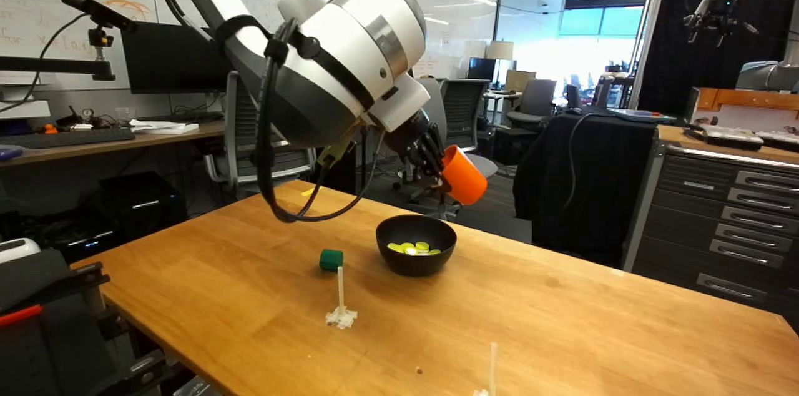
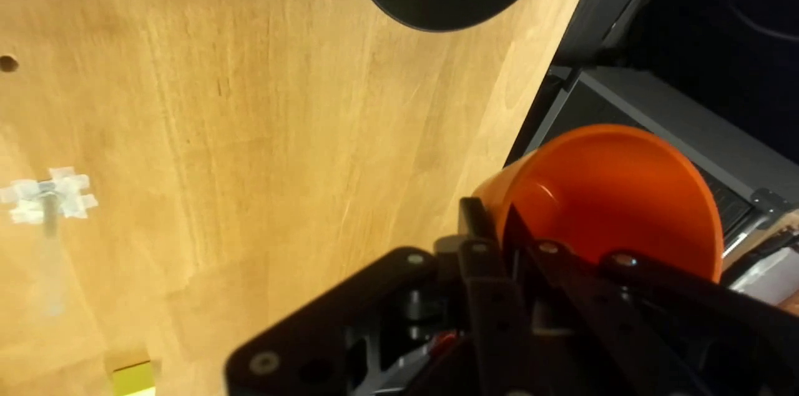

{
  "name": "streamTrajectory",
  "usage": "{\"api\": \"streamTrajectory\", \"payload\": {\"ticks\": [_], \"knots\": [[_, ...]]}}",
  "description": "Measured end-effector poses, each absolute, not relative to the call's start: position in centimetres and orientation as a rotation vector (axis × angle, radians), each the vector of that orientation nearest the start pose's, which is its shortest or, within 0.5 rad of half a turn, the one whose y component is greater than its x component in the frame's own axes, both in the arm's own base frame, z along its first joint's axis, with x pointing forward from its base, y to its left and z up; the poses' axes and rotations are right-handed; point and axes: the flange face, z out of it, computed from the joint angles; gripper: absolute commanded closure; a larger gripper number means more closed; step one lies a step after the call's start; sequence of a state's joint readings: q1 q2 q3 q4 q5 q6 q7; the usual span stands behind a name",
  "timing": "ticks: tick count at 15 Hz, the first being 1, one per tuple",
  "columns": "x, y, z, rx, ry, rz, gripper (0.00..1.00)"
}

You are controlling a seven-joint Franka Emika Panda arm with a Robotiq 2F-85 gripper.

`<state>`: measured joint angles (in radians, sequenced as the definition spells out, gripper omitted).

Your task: Move the objects from the orange cup to the black bowl

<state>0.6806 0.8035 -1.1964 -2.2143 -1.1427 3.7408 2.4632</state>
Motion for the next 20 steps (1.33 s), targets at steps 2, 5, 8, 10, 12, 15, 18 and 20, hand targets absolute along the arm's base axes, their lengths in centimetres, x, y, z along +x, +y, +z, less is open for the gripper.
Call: {"api": "streamTrajectory", "payload": {"ticks": [2, 5, 8, 10, 12, 15, 18, 20], "knots": [[51.5, -12.8, 24.2, -2.279, 1.631, -0.929, 0.94], [50.0, -13.3, 24.2, -2.286, 1.601, -0.811, 0.94], [48.6, -13.7, 24.4, -2.278, 1.548, -0.655, 0.94], [48.2, -13.9, 24.0, -2.303, 1.507, -0.566, 0.94], [47.9, -14.6, 24.9, -2.267, 1.481, -0.513, 0.94], [48.0, -14.8, 25.0, -2.259, 1.451, -0.433, 0.94], [48.1, -15.0, 25.0, -2.26, 1.428, -0.375, 0.94], [47.8, -15.4, 24.7, -2.257, 1.419, -0.355, 0.94]]}}
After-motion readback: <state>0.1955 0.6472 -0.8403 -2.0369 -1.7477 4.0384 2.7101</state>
